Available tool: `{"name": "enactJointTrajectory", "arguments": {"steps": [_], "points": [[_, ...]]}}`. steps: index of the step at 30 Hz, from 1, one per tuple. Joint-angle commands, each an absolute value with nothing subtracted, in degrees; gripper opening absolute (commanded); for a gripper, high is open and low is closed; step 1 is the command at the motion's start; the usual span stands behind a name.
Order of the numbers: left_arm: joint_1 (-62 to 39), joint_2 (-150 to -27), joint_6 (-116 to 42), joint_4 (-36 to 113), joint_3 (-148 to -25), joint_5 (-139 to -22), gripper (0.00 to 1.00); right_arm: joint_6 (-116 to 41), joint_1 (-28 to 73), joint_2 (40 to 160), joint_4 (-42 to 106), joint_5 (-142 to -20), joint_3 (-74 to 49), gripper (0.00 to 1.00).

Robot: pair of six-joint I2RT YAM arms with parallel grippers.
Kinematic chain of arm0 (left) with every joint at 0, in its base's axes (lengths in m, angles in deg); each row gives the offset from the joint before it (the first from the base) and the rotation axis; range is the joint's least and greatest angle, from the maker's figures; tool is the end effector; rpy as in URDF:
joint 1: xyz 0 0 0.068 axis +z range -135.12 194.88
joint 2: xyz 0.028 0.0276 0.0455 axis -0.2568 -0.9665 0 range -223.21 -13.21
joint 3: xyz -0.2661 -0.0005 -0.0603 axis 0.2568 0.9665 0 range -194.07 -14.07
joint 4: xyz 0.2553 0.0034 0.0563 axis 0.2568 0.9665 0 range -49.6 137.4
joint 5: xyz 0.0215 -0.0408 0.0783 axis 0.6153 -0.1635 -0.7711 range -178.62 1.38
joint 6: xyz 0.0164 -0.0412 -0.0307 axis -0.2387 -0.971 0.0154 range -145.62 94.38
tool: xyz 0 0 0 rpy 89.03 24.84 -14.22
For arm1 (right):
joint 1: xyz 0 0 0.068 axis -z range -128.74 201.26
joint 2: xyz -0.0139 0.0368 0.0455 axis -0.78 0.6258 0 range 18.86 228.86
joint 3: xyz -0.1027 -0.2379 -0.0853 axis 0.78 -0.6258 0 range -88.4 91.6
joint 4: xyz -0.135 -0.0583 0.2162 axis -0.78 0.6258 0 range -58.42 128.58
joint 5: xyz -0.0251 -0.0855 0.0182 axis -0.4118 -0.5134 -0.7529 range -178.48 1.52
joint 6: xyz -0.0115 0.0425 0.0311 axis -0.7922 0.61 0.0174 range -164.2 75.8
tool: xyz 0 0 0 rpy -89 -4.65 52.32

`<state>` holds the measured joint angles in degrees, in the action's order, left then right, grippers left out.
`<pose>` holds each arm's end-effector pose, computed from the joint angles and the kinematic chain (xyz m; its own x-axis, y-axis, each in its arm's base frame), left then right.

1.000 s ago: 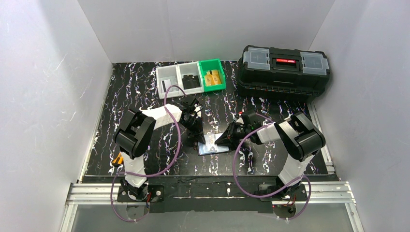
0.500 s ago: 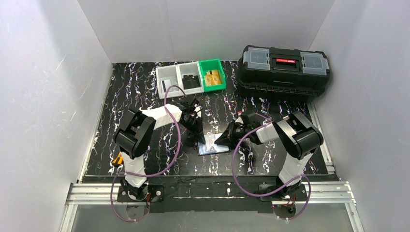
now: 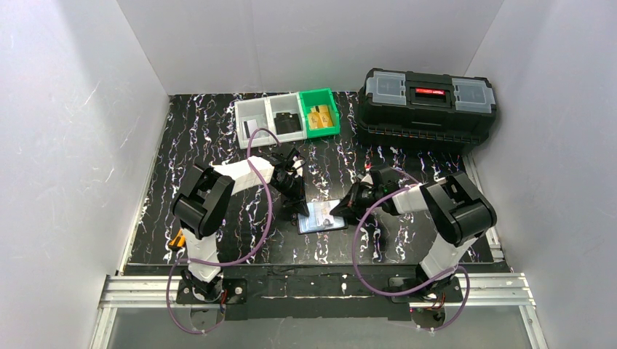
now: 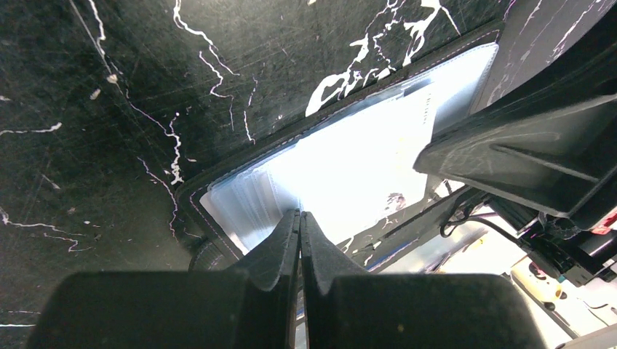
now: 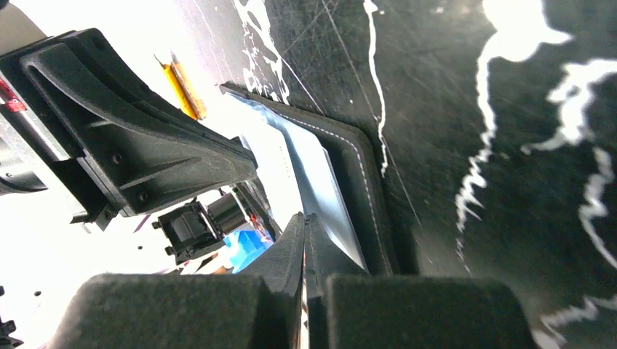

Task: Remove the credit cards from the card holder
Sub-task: Remove the credit card from the card holder.

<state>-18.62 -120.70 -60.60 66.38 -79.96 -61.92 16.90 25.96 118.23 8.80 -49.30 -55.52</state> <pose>0.2936 -0.2136 0.1497 -0.9962 0.0451 -0.0745 0.0792 0.8254 -0.5590 0.2518 0.1439 0.1030 -0.9534 0.2999 0.0329 0.1873 0.5028 0.8438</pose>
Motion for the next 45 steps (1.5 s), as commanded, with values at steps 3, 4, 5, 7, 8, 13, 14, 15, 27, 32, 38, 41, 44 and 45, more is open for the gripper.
{"name": "enactJointTrajectory", "arguments": {"steps": [3, 4, 5, 7, 8, 13, 14, 15, 27, 32, 38, 41, 44, 45], "points": [[-18.5, -123.2, -58.5, 72.8, -77.5, -70.9, 0.00, 10.8, 28.1, 113.4, 16.5, -53.0, -56.6, 0.01], [-18.4, -123.1, -58.4, 72.8, -77.5, -70.8, 0.00, 10.5, 28.1, 112.8, 17.1, -53.3, -56.7, 0.01], [-18.4, -123.1, -58.2, 72.9, -77.6, -70.7, 0.00, 10.2, 28.2, 112.3, 17.5, -53.5, -56.9, 0.01], [-18.4, -123.0, -58.0, 73.1, -78.0, -70.6, 0.00, 9.9, 28.5, 111.4, 18.3, -53.6, -57.0, 0.01], [-18.4, -122.9, -57.9, 73.2, -78.2, -70.4, 0.00, 9.8, 28.6, 111.1, 18.7, -53.4, -57.0, 0.01], [-18.4, -121.9, -57.3, 73.8, -79.5, -69.3, 0.00, 9.3, 28.8, 109.8, 20.8, -53.0, -55.9, 0.01], [-18.4, -121.7, -57.2, 73.9, -80.0, -68.9, 0.00, 9.3, 28.9, 109.4, 21.4, -53.0, -55.7, 0.01], [-18.4, -121.4, -57.1, 74.2, -80.5, -68.8, 0.00, 9.2, 29.0, 109.0, 22.0, -53.0, -55.5, 0.01], [-18.4, -119.4, -56.3, 78.7, -89.9, -67.8, 0.08, 5.8, 32.4, 102.5, 29.9, -51.2, -53.2, 0.01], [-16.8, -115.7, -56.4, 81.4, -96.4, -65.2, 0.32, 7.8, 32.6, 100.4, 30.3, -47.4, -50.8, 0.01], [-11.7, -111.5, -64.4, 70.3, -92.7, -47.2, 0.52, 12.6, 33.2, 97.9, 28.6, -42.8, -46.8, 0.01], [-10.3, -110.2, -70.6, 62.0, -89.2, -41.2, 0.54, 16.1, 33.5, 97.1, 25.7, -40.7, -45.6, 0.01], [-9.6, -109.5, -75.5, 55.3, -86.9, -37.7, 0.57, 19.3, 33.5, 96.5, 23.2, -39.2, -44.6, 0.01], [-9.5, -109.5, -76.9, 53.5, -86.2, -36.8, 0.58, 20.1, 33.5, 96.5, 22.7, -38.8, -44.2, 0.01]]}}
